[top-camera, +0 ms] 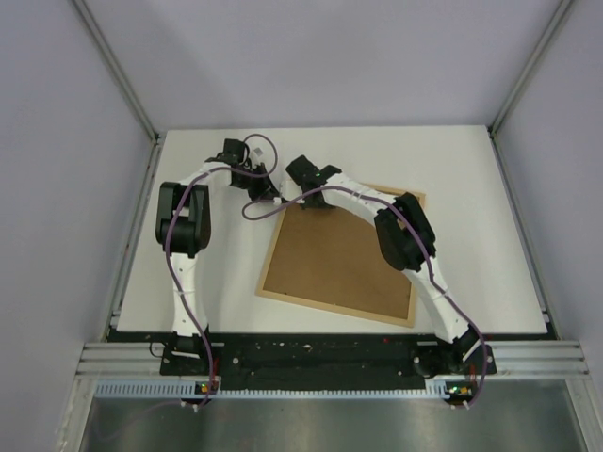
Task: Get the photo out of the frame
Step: Release the photo frame item from the photo frame.
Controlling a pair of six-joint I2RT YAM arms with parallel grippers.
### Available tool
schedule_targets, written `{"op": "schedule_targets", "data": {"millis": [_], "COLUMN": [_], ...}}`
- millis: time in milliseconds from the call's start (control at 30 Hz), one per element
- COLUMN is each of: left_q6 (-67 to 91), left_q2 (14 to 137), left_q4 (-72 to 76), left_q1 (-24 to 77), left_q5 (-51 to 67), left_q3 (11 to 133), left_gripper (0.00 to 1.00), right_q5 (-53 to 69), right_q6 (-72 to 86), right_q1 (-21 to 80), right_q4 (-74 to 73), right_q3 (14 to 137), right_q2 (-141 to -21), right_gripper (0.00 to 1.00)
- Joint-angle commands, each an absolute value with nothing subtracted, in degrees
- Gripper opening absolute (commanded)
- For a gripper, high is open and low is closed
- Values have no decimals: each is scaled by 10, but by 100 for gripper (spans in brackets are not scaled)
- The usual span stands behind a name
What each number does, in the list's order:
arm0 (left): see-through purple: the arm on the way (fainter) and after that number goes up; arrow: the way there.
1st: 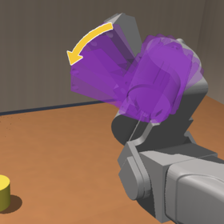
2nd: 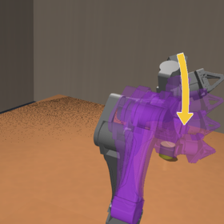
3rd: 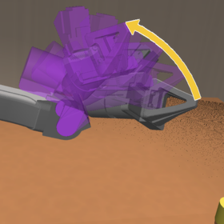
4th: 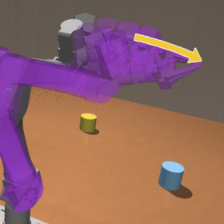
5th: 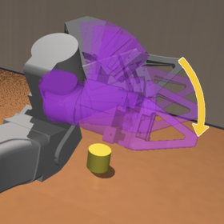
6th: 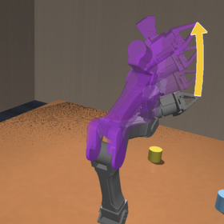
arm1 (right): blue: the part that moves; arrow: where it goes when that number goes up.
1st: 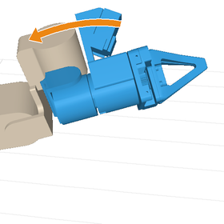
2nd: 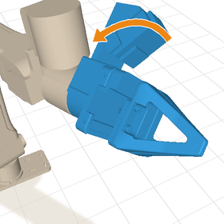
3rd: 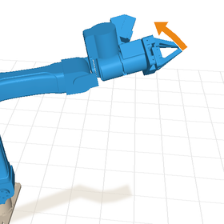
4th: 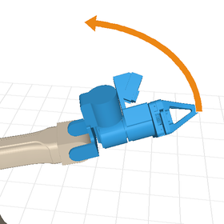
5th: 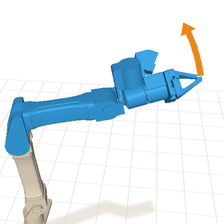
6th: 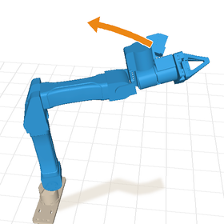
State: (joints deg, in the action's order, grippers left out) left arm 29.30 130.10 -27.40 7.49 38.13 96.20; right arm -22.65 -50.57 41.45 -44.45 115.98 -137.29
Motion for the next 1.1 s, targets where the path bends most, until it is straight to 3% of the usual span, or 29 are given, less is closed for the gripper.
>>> {"op": "schedule_targets", "data": {"millis": [0, 1067], "left_q6": [282, 283], "left_q2": [1298, 1298], "left_q4": [-310, -309], "left_q1": [79, 80], "left_q5": [357, 358], "left_q3": [941, 943], "left_gripper": [1, 1], "right_q5": [-225, -199], "right_q6": [-506, -502], "right_q1": [409, 395], "right_q4": [-464, -497], "right_q3": [1172, 1218], "right_q2": [-1374, -1393], "right_gripper": [0, 0]}}
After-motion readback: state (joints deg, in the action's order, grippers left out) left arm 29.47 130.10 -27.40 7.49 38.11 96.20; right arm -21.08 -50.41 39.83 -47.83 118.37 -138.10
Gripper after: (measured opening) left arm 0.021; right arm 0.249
